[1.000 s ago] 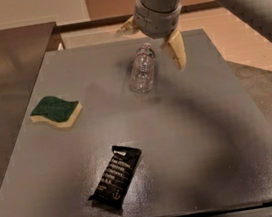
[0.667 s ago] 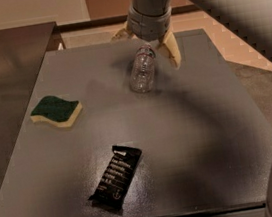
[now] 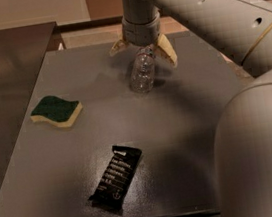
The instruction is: Pick water bottle
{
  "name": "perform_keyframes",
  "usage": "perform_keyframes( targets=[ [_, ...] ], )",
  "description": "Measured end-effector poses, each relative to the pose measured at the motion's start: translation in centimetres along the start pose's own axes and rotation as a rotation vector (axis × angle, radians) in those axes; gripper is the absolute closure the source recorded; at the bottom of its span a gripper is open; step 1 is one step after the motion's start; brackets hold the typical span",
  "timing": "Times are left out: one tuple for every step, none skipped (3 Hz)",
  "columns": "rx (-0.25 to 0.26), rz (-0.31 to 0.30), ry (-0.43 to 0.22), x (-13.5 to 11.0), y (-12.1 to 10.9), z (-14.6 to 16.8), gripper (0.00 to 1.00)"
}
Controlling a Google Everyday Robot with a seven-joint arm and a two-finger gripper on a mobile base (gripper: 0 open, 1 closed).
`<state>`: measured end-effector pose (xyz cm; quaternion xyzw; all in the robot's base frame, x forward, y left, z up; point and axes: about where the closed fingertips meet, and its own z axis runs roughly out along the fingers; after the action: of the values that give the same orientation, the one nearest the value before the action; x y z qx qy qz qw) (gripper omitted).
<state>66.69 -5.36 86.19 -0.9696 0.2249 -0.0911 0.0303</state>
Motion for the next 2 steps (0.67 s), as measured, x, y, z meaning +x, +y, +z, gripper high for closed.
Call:
perform_keyframes(
  targets=[
    [-0.034,-0.009,-0.001,0.69,0.26,1.3,0.18],
    [-0.052,-0.006,0.0,1.18,0.44,1.49,0.41]
  ],
)
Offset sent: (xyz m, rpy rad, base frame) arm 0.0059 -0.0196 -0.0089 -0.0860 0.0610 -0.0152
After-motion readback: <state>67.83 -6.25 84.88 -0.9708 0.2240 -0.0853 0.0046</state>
